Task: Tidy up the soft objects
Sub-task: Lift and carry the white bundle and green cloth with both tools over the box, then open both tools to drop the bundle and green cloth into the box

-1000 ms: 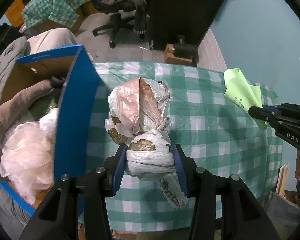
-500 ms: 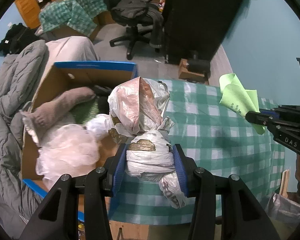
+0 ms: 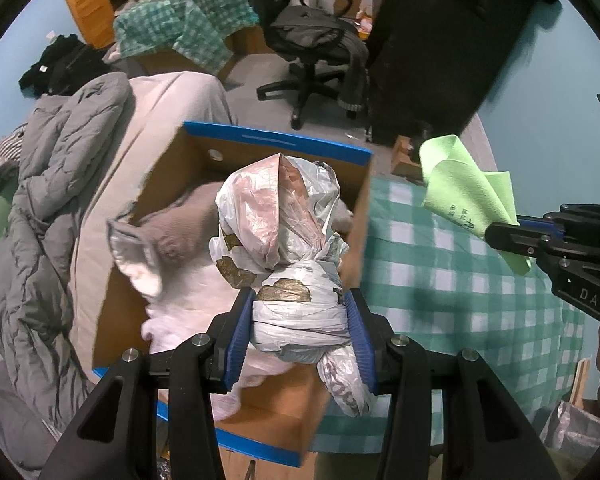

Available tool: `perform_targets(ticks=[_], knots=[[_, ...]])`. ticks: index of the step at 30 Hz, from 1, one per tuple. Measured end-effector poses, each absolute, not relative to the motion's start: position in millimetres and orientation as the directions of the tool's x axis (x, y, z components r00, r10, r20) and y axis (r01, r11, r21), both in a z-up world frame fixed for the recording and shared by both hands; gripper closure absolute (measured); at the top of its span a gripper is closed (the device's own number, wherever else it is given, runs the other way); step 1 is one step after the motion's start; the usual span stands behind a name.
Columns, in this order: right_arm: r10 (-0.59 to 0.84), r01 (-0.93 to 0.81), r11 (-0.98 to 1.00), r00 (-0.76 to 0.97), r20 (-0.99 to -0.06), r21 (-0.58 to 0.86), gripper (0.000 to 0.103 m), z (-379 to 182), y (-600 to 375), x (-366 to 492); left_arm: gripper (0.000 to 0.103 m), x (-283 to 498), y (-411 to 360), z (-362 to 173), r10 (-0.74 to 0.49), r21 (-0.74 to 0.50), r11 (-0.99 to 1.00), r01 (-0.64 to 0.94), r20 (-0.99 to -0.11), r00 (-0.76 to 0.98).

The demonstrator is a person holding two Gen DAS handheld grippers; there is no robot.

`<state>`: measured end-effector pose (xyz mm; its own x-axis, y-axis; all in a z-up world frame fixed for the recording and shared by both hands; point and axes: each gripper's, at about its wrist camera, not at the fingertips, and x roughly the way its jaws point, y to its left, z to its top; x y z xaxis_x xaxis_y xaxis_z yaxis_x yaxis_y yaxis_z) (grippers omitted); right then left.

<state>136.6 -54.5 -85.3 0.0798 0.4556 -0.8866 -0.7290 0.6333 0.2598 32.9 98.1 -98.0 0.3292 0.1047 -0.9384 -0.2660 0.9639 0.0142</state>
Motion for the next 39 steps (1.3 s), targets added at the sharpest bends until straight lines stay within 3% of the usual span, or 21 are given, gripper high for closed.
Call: perform_targets(ticks=[14,30,32,34,39], knots=[[0.477,-0.758,0.578,0.013,-0.879,0.303,0.094,-90,49,149,0.056,48,161,-123,0.108,0.003,0.944,-0.329,-0.948,0.300],[0.451,-0.708,0.615,-0.044,-0.892,0.346,0.093,-115,98,161,0.054,64,187,-145,0.055,-0.052,0.935,-0.352,-0.956,0.288],[0.447,-0.703,0.623,-0.039,-0.894,0.342,0.091,-117,99,163,0.053,65,188,-146,0.052,-0.055,0.934,-0.353,-0.957,0.286],[0.438,-0.699,0.634,-0.027,-0.898,0.331,0.080,-117,99,163,0.040,65,189,-147,0.040,-0.063,0.935,-0.350,-0.959,0.279],[0.445,-0.680,0.653,-0.009,-0.895,0.332,0.066,-115,93,164,0.029,60,186,-140,0.035,-0.069,0.941,-0.331,-0.954,0.297]])
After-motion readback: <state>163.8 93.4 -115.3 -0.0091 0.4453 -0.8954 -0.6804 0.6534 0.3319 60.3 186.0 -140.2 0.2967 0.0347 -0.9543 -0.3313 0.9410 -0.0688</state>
